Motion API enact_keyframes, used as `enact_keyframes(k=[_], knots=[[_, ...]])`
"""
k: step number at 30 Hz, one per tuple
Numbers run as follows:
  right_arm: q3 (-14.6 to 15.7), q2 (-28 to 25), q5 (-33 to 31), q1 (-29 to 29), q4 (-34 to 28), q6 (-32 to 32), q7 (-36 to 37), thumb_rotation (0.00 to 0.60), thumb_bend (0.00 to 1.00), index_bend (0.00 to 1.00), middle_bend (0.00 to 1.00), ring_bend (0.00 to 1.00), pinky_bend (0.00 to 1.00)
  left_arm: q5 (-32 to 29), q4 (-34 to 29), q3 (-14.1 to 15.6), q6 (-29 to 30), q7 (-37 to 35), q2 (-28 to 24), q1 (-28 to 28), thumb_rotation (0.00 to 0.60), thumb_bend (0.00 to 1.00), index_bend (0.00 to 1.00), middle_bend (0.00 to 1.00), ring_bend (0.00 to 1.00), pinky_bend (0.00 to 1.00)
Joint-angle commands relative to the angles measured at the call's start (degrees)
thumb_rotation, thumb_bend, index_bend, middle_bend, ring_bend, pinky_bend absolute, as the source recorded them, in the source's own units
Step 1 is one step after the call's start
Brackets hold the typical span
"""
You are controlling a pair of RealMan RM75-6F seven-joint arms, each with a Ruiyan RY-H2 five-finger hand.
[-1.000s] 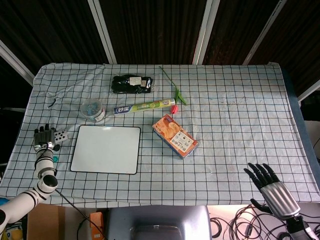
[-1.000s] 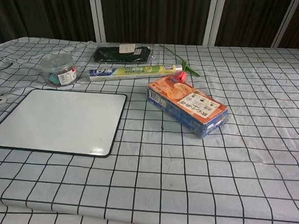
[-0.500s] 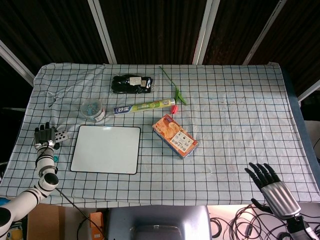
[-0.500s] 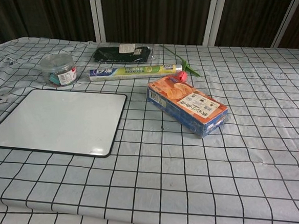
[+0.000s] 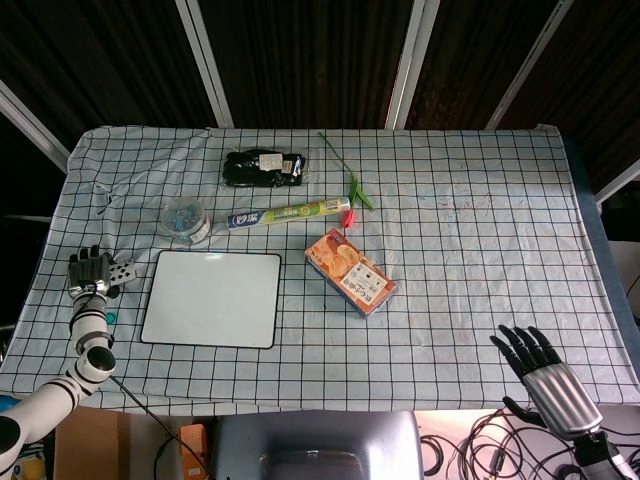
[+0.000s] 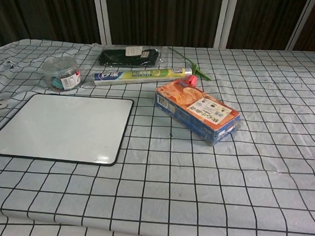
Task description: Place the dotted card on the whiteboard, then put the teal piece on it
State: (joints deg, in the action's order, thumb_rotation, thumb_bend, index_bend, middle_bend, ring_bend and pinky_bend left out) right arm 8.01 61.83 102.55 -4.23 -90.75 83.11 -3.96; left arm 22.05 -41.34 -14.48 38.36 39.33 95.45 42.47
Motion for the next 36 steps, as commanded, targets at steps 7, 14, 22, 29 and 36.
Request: enact_keyframes(k=[7, 14, 22, 29, 36], knots=[[-0.02, 0.08, 0.04, 0.07, -0.02, 0.03, -0.19, 0.6, 0.17, 0.0, 0.0, 0.0, 0.0, 5.05, -2.65, 0.2, 3.02, -3.4, -1.67, -1.71, 0.6, 0.35, 0.5, 0.07, 0.0, 0.1], [-0.06, 0.19, -0.09, 0.0, -0.16, -0.31, -0.5, 0.6, 0.17, 0.0, 0.0, 0.0, 0.0, 9.21, -11.23, 0.58, 7.55, -5.14, -5.24, -3.42, 0.6, 0.35, 0.48, 0.07, 0.0, 0.1], [0.13, 0.3, 0.21, -0.18, -0.27, -0.78, -0.86, 0.6, 0.17, 0.0, 0.0, 0.0, 0.0, 13.0, -31.29, 3.04, 14.82, -0.9, -9.82, -3.83, 0.6, 0.34, 0.45, 0.06, 0.0, 0.09], [0.28, -0.02, 0.67, -0.36, -0.3, -0.68, -0.12, 0.6, 0.17, 0.0, 0.0, 0.0, 0.0, 13.57, -39.4, 3.74, 16.02, 1.43, -8.11, -1.18, 0.6, 0.34, 0.43, 0.05, 0.0, 0.09], [0.4, -0.6, 1.06, -0.33, -0.2, -0.03, 1.0, 0.6, 0.17, 0.0, 0.0, 0.0, 0.0, 11.26, -39.46, 3.69, 17.23, 3.01, -6.46, 0.89, 0.6, 0.34, 0.4, 0.05, 0.0, 0.08]])
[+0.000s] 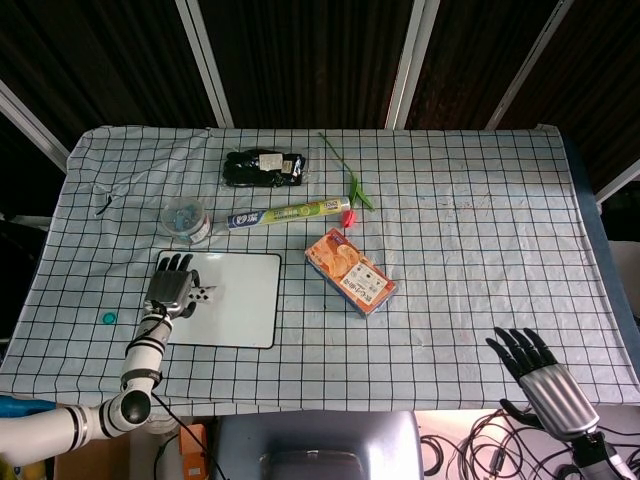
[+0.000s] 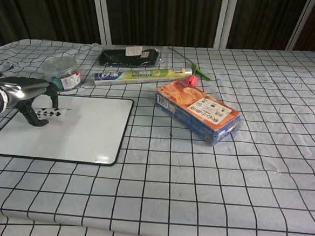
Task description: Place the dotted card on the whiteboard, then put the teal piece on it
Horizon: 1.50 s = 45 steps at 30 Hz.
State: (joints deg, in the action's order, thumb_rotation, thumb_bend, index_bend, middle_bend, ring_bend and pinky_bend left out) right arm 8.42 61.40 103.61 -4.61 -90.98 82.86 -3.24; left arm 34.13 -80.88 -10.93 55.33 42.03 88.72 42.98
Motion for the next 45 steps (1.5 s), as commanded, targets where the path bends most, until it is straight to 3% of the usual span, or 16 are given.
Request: enact_keyframes(k=[1, 10, 16, 20, 24, 31, 45], knots=[[0.06, -0.2, 0.02, 0.2, 0.28, 0.48, 0.56, 0.6, 0.17, 0.0, 0.0, 0.0, 0.0, -1.65, 0.43, 0.24, 0.01, 0.46, 0.25, 0.55, 0.6, 0.34, 0.38, 0.05, 0.0, 0.08], [-0.12, 0.0, -0.37, 0.63, 0.67, 1.02, 0.59, 0.6, 0.17, 0.0, 0.0, 0.0, 0.0, -5.53, -1.55, 1.63, -1.43, 0.98, -2.47, 1.23, 0.6, 0.34, 0.23, 0.02, 0.0, 0.07], [-0.29, 0.11, -0.75, 0.59, 0.48, 0.68, 0.22, 0.6, 0.17, 0.0, 0.0, 0.0, 0.0, -3.09, -7.08, 2.3, 0.33, -1.34, -6.49, 0.22, 0.6, 0.34, 0.23, 0.01, 0.0, 0.07], [-0.14, 0.12, -0.52, 0.64, 0.61, 0.7, 0.22, 0.6, 0.17, 0.0, 0.0, 0.0, 0.0, 0.36, -9.85, 4.67, 3.95, -1.9, -10.32, -2.04, 0.6, 0.34, 0.26, 0.01, 0.0, 0.07], [-0.02, 0.19, -0.12, 0.7, 0.42, 0.81, -0.26, 0.6, 0.17, 0.0, 0.0, 0.0, 0.0, -0.31, -8.8, 7.39, 4.46, -2.71, -12.86, -4.61, 0.6, 0.34, 0.35, 0.02, 0.0, 0.06], [0.23, 0.55, 0.4, 1.04, 0.59, 1.16, -0.9, 0.6, 0.17, 0.0, 0.0, 0.0, 0.0, 2.8, -5.17, 10.25, 1.87, -8.65, -14.29, -8.58, 0.6, 0.34, 0.36, 0.02, 0.0, 0.06], [0.15, 0.57, 0.37, 1.06, 0.66, 1.22, -0.82, 0.6, 0.17, 0.0, 0.0, 0.0, 0.0, 6.74, 4.38, 10.75, -0.89, -12.79, -10.2, -10.95, 0.6, 0.34, 0.39, 0.02, 0.0, 0.06]])
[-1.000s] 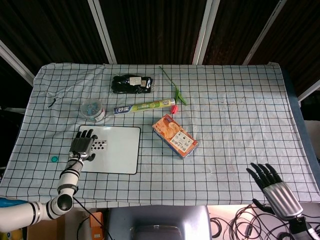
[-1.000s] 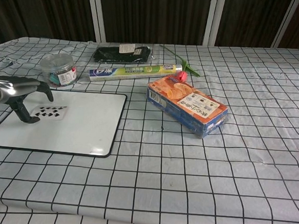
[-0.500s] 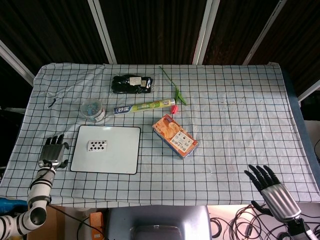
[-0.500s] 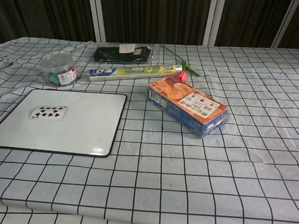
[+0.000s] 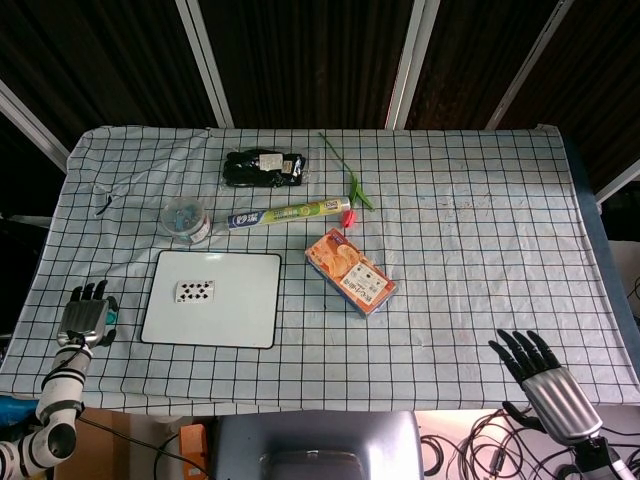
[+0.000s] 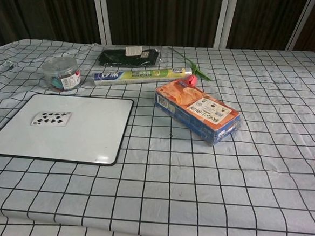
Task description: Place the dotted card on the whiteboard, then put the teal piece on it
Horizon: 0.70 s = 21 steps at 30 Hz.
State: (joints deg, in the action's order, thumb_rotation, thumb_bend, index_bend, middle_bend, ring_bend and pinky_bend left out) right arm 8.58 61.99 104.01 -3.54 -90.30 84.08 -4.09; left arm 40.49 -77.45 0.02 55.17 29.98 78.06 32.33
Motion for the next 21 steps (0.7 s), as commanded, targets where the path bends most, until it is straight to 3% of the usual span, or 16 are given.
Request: enact_keyframes(k=[1, 21], knots=[[-0.01, -0.04, -0.03, -0.01, -0.03, -0.01, 0.04, 0.6, 0.17, 0.0, 0.0, 0.0, 0.0, 0.58, 1.47, -0.31, -0.96, -1.04, 0.62, -0.4, 0.6, 0.34, 0.39, 0.03, 0.0, 0.06], [-0.17, 0.13, -0.36, 0.01, -0.19, -0.34, -0.54, 0.6, 0.17, 0.0, 0.0, 0.0, 0.0, 0.42, 6.17, -1.89, -4.45, -2.67, 1.43, -1.12, 0.6, 0.34, 0.44, 0.05, 0.0, 0.06]])
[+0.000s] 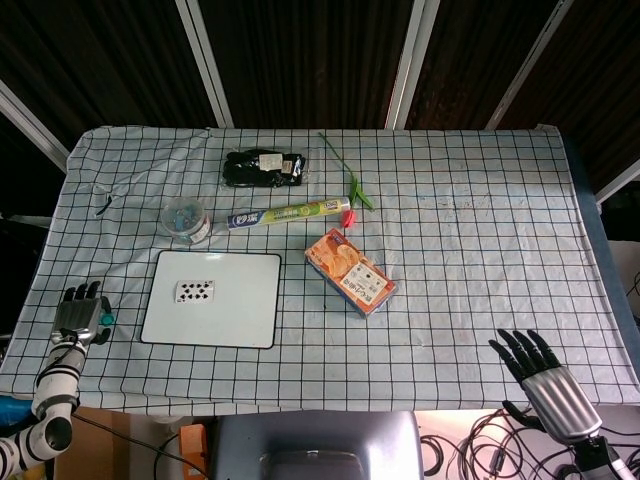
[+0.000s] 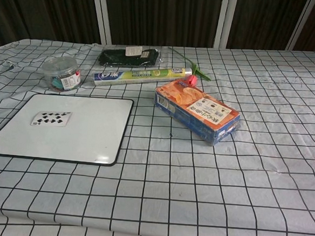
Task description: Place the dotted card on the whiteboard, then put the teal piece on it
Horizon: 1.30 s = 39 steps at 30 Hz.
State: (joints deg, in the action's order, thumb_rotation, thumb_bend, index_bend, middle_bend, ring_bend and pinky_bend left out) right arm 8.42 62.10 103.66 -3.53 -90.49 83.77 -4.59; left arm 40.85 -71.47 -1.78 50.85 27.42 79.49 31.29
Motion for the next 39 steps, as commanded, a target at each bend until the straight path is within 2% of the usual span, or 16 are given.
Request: enact_keyframes(k=[1, 24, 29, 35, 39], knots=[[0.0, 0.03, -0.01, 0.0, 0.01, -0.04, -0.08, 0.6, 0.17, 0.0, 0.0, 0.0, 0.0, 0.09, 0.36, -0.13, -0.25, -0.15, 0.04, -0.12, 0.6, 0.34, 0.45, 0.05, 0.0, 0.06], [-0.1, -0.02, -0.01, 0.12, 0.0, 0.27, 0.05, 0.6, 0.17, 0.0, 0.0, 0.0, 0.0, 0.79, 2.07, -1.01, -2.4, -1.65, 0.08, -0.48, 0.6, 0.34, 0.51, 0.08, 0.0, 0.06], [-0.08, -0.07, 0.06, 0.1, -0.04, 0.26, 0.09, 0.6, 0.17, 0.0, 0.0, 0.0, 0.0, 3.51, -2.47, -2.83, 0.88, -3.14, -2.62, -0.46, 0.6, 0.35, 0.52, 0.09, 0.0, 0.07], [-0.02, -0.05, 0.23, 0.1, -0.01, 0.3, 0.13, 0.6, 0.17, 0.0, 0.0, 0.0, 0.0, 2.87, -8.65, -5.04, 3.05, -1.69, -5.46, 0.83, 0.6, 0.35, 0.52, 0.09, 0.0, 0.07], [-0.08, -0.02, 0.17, 0.04, -0.09, 0.19, 0.02, 0.6, 0.17, 0.0, 0.0, 0.0, 0.0, 1.72, -11.19, -6.8, 3.03, -0.68, -5.6, 2.76, 0.6, 0.35, 0.51, 0.09, 0.0, 0.07]])
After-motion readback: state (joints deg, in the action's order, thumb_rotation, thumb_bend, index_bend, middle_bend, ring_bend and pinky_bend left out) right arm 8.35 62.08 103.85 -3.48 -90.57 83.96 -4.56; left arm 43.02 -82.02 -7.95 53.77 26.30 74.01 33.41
